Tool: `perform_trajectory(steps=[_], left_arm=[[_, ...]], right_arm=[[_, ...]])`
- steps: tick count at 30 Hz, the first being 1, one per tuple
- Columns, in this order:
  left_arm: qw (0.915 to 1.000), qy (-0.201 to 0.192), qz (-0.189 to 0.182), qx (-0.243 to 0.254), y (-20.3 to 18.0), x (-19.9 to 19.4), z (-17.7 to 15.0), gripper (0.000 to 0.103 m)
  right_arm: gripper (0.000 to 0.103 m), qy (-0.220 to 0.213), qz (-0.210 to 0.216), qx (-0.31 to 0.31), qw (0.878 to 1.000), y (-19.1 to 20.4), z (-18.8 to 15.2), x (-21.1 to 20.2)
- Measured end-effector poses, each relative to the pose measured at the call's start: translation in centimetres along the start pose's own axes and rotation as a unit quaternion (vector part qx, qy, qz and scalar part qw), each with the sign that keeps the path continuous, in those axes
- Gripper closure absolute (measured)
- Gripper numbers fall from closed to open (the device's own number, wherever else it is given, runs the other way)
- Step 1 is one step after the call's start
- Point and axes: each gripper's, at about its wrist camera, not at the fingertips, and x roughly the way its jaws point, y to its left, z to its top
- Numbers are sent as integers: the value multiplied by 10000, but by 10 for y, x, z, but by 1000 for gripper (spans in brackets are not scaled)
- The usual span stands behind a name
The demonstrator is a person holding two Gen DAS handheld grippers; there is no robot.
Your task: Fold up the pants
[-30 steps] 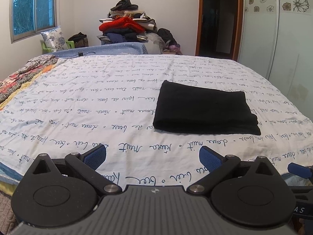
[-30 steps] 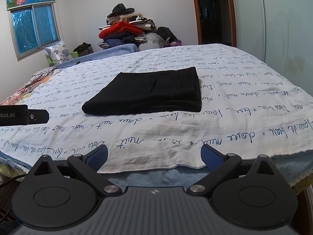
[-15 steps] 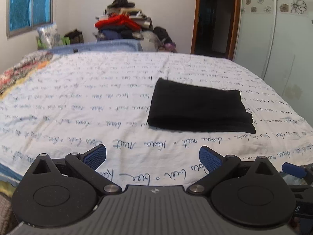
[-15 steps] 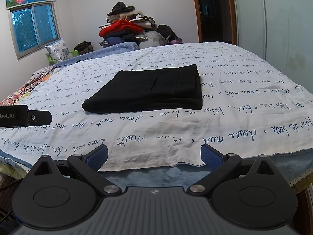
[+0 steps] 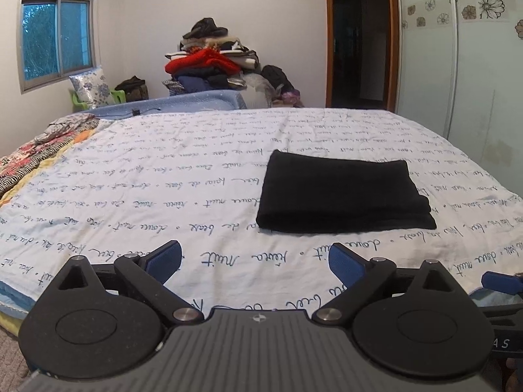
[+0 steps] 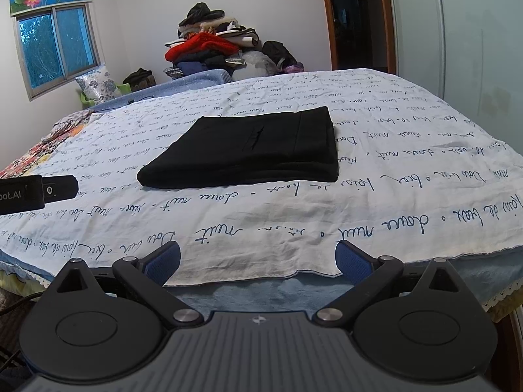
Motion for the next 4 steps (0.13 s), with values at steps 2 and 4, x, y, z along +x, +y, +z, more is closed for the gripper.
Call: perform_trajectory(steps=[2,4], left_arm=[[10000,71,-54,0,0,2,0,3],[9999,122,-13,7,0,4,-1,3]], right_arm=[[1,7,-2,13,10000,0,0,0],[1,15,5,22,10000,-1,0,0]])
